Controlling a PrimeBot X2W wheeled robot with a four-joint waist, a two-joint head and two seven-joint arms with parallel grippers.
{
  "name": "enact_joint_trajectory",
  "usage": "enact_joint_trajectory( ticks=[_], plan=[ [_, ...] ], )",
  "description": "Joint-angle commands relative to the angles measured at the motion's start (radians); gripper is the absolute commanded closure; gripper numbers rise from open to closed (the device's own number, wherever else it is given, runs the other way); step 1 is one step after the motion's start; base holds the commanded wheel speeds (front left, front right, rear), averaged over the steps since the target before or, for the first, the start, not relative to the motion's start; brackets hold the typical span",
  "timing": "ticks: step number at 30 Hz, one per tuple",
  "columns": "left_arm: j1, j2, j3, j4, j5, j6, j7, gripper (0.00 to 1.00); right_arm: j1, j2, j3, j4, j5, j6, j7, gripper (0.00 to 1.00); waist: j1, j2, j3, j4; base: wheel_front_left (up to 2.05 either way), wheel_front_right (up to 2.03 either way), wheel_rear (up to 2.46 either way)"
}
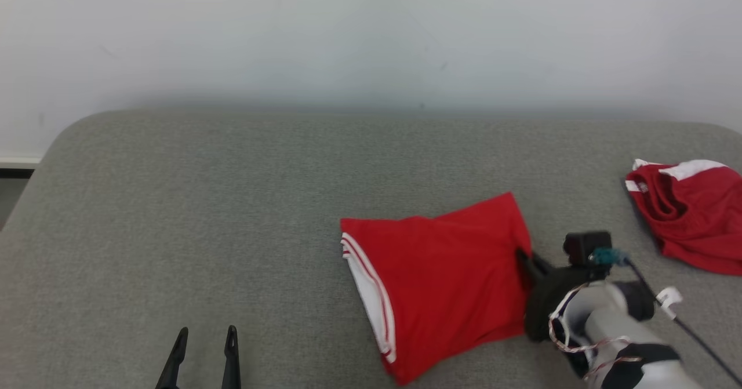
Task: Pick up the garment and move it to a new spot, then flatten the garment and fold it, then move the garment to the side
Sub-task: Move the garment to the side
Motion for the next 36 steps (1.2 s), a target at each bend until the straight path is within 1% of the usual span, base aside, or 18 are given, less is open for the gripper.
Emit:
enact_joint_trajectory(
  ticks=[1,5,6,10,16,19,23,26,29,36],
  plan=[
    [-0.01,0.0,-0.002,-0.004,-0.01,-0.001,-0.002,0.0,-0.034,-0.046,0.025,-0.021,-0.009,0.0,0.015,1.0,-0.0001,-0.0001,0.01,-0.035,0.0,0.0,0.0],
    [-0.024,0.0,0.0,-0.007,-0.014,0.002,-0.002,0.0,-0.09,-0.131,0.064,-0.06,-0.001,0.0,0.06,1.0,-0.0001,-0.0001,0.026,-0.07,0.0,0.0,0.0],
    [-0.024,0.0,0.0,-0.007,-0.014,0.002,-0.002,0.0,-0.09,-0.131,0.064,-0.06,-0.001,0.0,0.06,1.0,-0.0001,-0.0001,0.026,-0.07,0.0,0.0,0.0],
    [-0.045,0.0,0.007,-0.012,-0.015,-0.002,-0.002,0.0,-0.148,-0.22,0.082,-0.084,0.017,0.0,0.101,1.0,-0.0001,-0.0001,0.047,-0.097,0.0,0.0,0.0],
    [-0.078,0.0,-0.009,-0.018,-0.002,-0.004,-0.002,0.0,-0.236,-0.346,0.103,-0.076,0.01,0.0,0.143,1.0,-0.0001,-0.0001,0.094,-0.113,0.0,0.0,0.0],
    [-0.088,0.0,-0.013,-0.015,0.005,-0.003,-0.002,0.0,-0.275,-0.39,0.121,-0.057,0.0,0.0,0.162,1.0,-0.0001,-0.0001,0.117,-0.117,0.0,0.0,0.0],
    [-0.103,0.0,-0.015,-0.009,0.022,-0.008,-0.002,0.0,-0.317,-0.438,0.128,-0.024,-0.005,0.0,0.159,1.0,-0.0001,-0.0001,0.138,-0.115,0.0,0.0,0.0],
    [-0.12,0.001,-0.014,-0.008,0.032,-0.016,-0.002,0.0,-0.349,-0.459,0.12,0.001,0.009,0.0,0.146,1.0,-0.0001,-0.0001,0.153,-0.109,0.0,0.0,0.0],
    [-0.128,0.0,-0.014,-0.01,0.044,-0.021,-0.002,0.0,-0.378,-0.467,0.1,0.029,0.032,0.0,0.132,1.0,-0.0001,-0.0001,0.171,-0.104,0.0,0.0,0.0],
    [-0.161,0.001,-0.024,-0.029,0.066,-0.032,-0.002,0.0,-0.459,-0.524,0.093,0.113,0.008,0.0,0.1,1.0,-0.0001,-0.0001,0.222,-0.079,0.0,0.0,0.0]
  ],
)
